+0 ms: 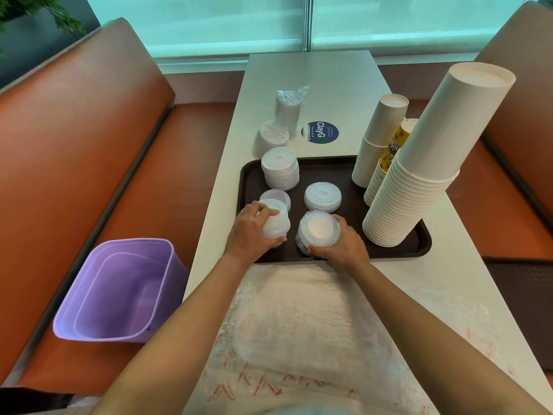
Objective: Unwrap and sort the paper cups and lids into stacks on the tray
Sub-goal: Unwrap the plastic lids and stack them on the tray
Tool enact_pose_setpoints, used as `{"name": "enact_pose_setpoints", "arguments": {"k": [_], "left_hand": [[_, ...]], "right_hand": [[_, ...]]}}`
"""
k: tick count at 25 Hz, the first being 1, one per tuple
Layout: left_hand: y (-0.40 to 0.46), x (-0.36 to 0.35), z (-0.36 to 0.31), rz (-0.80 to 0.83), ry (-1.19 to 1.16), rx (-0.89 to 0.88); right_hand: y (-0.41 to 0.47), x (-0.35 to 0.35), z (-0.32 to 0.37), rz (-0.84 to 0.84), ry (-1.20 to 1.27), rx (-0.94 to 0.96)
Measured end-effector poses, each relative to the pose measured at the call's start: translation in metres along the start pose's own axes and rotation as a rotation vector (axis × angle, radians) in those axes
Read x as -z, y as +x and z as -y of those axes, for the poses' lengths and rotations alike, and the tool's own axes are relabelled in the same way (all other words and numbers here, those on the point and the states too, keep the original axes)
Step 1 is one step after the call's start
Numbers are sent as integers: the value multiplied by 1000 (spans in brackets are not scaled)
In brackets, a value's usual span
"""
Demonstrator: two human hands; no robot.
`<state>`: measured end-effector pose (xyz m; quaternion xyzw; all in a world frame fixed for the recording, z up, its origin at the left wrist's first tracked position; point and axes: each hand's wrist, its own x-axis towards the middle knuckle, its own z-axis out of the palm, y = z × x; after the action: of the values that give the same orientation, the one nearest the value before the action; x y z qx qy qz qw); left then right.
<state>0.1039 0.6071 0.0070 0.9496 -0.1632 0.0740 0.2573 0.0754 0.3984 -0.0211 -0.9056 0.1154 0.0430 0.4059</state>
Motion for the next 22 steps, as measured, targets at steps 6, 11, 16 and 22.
{"name": "enact_pose_setpoints", "arguments": {"k": [6, 11, 16, 22], "left_hand": [[4, -6, 9, -41, 149, -103], [2, -12, 14, -3, 71, -110], [10, -6, 6, 17, 79, -58], [21, -4, 5, 124, 104, 64]], "right_hand": [[0, -1, 0, -2, -14, 5], [1, -1, -1, -5, -13, 9], [2, -2, -2, -6, -5, 17], [2, -2, -2, -7, -2, 21]]}}
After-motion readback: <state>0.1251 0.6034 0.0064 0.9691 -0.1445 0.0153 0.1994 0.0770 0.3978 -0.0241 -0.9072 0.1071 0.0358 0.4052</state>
